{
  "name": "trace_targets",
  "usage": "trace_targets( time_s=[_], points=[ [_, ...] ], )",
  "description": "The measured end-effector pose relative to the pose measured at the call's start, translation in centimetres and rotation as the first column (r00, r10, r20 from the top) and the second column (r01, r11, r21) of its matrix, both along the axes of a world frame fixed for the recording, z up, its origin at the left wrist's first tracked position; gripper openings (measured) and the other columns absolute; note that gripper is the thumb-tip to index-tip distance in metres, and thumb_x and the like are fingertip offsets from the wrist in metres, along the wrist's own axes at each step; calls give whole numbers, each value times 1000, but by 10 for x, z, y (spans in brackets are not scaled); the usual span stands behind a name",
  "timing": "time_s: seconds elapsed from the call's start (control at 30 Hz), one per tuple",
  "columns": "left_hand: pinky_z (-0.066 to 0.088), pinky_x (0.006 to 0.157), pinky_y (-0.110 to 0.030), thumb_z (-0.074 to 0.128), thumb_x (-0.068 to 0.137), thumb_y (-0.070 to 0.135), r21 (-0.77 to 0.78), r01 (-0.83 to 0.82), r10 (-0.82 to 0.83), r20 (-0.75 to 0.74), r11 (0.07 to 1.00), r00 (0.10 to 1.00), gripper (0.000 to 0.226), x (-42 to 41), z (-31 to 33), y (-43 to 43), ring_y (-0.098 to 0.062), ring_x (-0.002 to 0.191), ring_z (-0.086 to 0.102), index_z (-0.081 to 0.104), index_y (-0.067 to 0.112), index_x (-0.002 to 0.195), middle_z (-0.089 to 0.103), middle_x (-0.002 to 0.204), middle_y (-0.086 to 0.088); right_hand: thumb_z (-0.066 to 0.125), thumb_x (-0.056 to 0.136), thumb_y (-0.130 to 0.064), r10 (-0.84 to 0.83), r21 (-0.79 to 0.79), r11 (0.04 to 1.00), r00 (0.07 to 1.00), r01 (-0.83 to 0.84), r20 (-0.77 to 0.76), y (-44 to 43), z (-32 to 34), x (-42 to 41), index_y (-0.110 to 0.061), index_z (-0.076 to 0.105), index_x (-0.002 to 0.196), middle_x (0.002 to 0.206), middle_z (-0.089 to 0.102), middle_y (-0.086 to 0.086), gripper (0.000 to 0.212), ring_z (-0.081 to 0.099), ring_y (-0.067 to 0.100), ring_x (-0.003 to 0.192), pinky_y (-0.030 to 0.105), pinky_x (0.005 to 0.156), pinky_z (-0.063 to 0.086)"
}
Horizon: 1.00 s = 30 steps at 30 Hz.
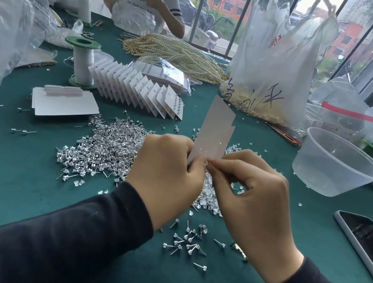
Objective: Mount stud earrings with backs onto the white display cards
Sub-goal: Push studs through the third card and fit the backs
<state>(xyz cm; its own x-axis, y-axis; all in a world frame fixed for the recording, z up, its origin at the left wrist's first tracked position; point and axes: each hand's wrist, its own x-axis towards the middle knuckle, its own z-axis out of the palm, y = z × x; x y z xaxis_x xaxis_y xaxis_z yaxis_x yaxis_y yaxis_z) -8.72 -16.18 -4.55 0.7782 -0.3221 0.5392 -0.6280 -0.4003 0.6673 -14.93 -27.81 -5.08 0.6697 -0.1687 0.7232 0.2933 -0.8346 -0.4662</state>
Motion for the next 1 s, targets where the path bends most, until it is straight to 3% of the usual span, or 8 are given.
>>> trace_targets(
  time_s=[0.43,0.53,0.6,0.67,0.8,1.0],
  points=[
    [50,56,-43,53,82,25,-68,144,-150,-96,987,984,34,-2,-2,0,-33,54,60,60,0,59,61,52,-15,71,76,-1,17,-31,999,1000,-17,0,-4,-2,2,-4,73,68,62,58,6,9,53,16,53,27,51,42],
    [56,51,-42,56,86,17,-230,170,-237,-305,958,922,31,-2,-3,-3,-25,45,62,62,0,60,63,50,-12,72,76,0,14,-30,999,1000,-14,-21,-4,-3,3,-7,73,69,62,58,5,10,52,15,53,25,51,42],
    [56,45,-33,56,87,9,-344,133,-295,-477,929,828,26,1,-3,-5,-18,39,60,62,1,63,61,44,-3,73,76,-5,11,-19,1000,999,-11,-35,-3,-2,2,-9,75,78,70,62,3,5,55,13,57,20,55,45],
    [53,41,-25,55,88,8,-407,104,-333,-545,907,770,23,1,-2,-7,-16,36,58,62,-1,67,59,42,-1,72,75,-11,-3,7,1000,1000,3,-25,-4,-1,2,-9,73,85,78,65,1,10,58,11,61,21,60,49],
    [53,41,-25,56,87,8,-426,105,-344,-535,899,772,23,1,0,-8,-16,36,58,62,5,64,60,42,-1,70,75,-7,45,100,994,999,-44,-7,-3,1,1,-6,68,76,74,64,1,3,60,13,64,32,61,52],
    [54,43,-27,55,86,8,-389,140,-333,-490,910,805,25,-1,-1,-6,-17,38,59,61,7,62,60,42,-1,71,74,0,49,83,995,999,-49,-1,-2,1,1,-6,67,70,70,63,1,8,58,13,62,30,58,49]
  ],
)
